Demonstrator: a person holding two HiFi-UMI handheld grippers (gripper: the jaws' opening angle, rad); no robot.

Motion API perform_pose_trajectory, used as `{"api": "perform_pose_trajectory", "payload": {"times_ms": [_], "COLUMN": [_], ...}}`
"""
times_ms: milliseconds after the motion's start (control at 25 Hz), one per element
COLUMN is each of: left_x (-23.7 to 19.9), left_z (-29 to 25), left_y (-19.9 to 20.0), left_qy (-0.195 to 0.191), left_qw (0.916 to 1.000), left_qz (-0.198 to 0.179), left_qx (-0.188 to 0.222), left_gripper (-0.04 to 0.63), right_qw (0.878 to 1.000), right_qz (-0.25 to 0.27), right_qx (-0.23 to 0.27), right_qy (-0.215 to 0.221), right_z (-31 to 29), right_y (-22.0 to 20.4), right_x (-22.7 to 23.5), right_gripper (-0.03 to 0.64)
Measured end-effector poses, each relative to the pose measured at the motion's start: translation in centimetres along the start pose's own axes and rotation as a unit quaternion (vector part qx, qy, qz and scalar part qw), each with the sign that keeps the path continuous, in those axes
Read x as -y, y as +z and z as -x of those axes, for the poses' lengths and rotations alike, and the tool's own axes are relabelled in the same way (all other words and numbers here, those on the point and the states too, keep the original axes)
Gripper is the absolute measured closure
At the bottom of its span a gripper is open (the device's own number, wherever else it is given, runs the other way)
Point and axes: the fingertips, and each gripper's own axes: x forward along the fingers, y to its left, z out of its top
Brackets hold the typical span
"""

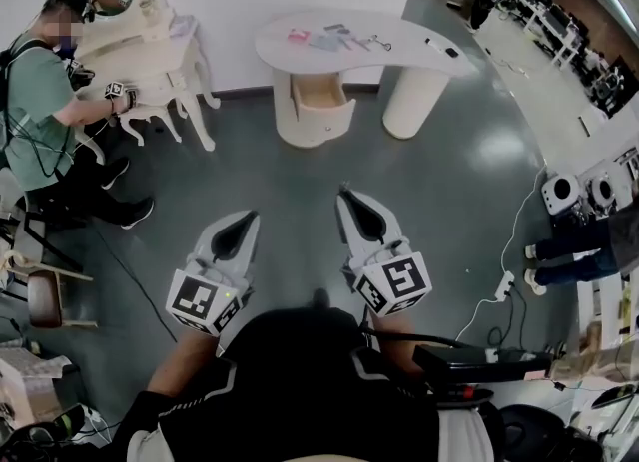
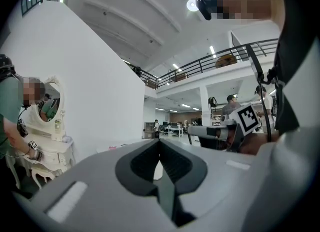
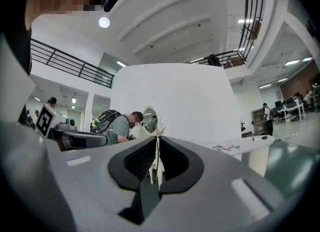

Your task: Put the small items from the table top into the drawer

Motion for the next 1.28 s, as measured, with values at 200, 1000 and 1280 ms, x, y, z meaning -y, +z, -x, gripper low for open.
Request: {"api": "perform_pose_trajectory", "payload": {"times_ms": [200,1000,1280], "left_x": [-0.3,-0.3,-2.5], "left_z": [-4.7,-17.7,-19.6], "left_y": [1.4,0.4,-0.2], "left_qy": [0.012,0.020,0.007], "left_qw": [0.9998,0.9993,0.9996], "left_qz": [-0.001,-0.012,-0.011], "left_qx": [0.016,-0.030,-0.024], "left_gripper": [0.595,0.595,0.594], "right_qw": [1.000,1.000,1.000], "right_qz": [0.003,-0.003,-0.012], "right_qx": [0.007,-0.001,-0.010], "right_qy": [0.018,0.022,0.017], "right_z": [-1.8,-4.3,-7.1], "right_y": [0.4,-0.5,-1.4], "right_x": [3.9,17.2,18.5], "right_gripper": [0.588,0.589,0.588]}}
